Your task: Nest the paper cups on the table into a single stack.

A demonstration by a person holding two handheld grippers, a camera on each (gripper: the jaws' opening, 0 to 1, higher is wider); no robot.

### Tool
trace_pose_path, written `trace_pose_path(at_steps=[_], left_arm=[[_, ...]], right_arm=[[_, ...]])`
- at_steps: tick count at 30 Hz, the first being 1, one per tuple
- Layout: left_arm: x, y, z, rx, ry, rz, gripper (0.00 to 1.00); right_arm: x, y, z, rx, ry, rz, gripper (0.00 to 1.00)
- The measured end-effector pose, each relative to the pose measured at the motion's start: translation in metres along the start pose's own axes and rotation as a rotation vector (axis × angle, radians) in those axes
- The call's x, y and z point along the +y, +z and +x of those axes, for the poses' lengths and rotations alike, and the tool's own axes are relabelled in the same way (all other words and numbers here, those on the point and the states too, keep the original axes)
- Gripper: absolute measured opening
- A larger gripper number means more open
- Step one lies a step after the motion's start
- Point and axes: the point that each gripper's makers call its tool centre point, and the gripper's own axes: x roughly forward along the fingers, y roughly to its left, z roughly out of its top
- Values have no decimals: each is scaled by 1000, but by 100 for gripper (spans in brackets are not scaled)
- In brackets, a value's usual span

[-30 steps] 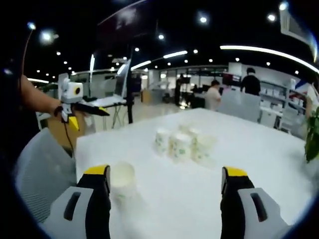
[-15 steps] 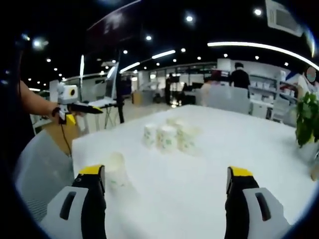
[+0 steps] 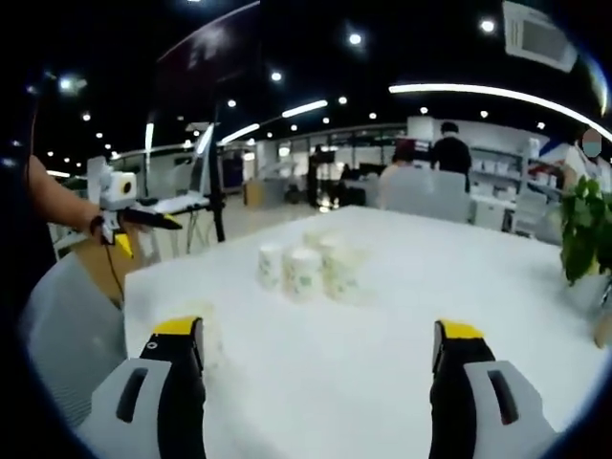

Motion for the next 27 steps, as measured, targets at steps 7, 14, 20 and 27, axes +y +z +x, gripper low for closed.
trace_pose_path(at_steps=[7,14,20,27], left_arm=[[-4,-1,-5,-1,-6,-11,99],[-3,2,-6,-32,-3,-41,99],[-5,5,-6,-40,-5,-47,99],[0,-2,-9,14,10,4,99]], right_arm=[[-3,9,16,22,69,-5,99],[-15,17,36,21,80,-25,98],[-18,17,55,23,76,-25,98],[-22,19,76,29,85,-31,98]])
